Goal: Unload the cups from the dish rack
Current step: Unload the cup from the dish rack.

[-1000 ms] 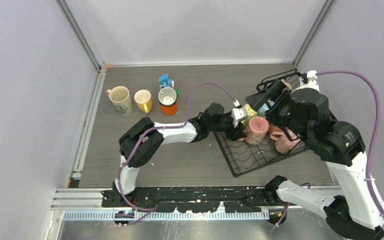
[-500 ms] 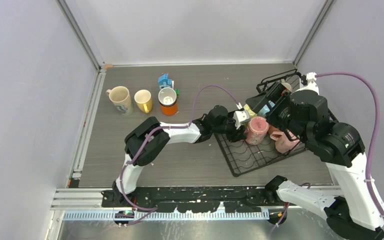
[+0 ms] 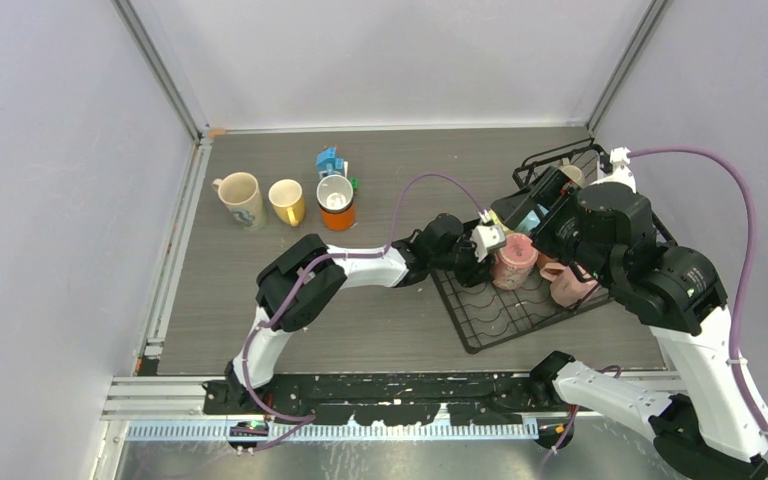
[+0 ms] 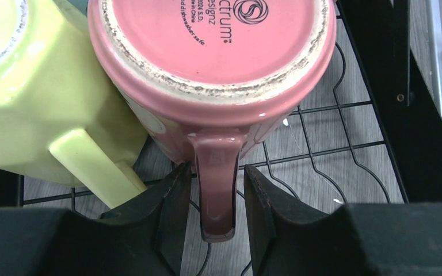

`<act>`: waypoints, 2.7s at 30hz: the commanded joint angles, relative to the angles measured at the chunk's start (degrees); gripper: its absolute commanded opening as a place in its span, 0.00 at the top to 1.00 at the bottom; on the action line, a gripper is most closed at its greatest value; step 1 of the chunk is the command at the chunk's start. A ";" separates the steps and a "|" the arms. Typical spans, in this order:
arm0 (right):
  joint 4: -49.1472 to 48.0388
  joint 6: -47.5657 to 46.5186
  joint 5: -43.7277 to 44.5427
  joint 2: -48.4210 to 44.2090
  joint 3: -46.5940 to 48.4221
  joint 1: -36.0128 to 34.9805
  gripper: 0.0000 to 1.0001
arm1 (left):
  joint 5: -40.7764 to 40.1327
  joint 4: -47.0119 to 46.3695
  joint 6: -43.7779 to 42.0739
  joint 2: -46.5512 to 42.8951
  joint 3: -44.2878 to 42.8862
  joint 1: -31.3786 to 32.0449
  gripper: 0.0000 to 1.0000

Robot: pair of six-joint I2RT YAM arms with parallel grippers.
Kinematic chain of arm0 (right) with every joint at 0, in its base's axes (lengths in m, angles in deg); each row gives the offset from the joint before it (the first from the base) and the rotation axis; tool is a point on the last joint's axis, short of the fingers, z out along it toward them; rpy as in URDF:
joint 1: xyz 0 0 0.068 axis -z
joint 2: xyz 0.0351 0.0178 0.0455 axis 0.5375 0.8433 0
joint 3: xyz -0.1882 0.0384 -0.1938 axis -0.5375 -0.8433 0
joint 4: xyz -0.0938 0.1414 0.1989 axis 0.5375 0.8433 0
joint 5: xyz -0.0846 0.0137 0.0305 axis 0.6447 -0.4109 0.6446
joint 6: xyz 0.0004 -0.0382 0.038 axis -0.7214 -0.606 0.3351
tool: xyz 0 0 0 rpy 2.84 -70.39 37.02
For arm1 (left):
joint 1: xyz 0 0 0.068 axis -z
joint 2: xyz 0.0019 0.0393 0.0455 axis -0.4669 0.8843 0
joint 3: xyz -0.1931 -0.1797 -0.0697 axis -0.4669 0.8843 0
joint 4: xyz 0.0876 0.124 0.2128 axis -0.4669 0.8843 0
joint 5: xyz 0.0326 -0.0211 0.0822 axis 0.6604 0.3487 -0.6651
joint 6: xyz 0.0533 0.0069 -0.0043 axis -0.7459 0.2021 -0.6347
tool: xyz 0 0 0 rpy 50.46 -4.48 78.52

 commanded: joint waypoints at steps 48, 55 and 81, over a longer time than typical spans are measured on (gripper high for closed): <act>-4.32 -0.04 0.40 -0.85 -3.82 -0.23 0.00 | -6.52 -7.61 7.75 -16.47 10.99 2.53 1.00; -5.05 -0.64 0.11 -0.77 -3.33 -0.27 0.00 | -8.72 -7.49 9.59 -21.75 13.66 2.49 1.00; -24.27 -9.11 -10.38 1.31 -4.61 0.22 0.00 | -11.71 12.24 15.60 -42.04 12.42 -10.74 1.00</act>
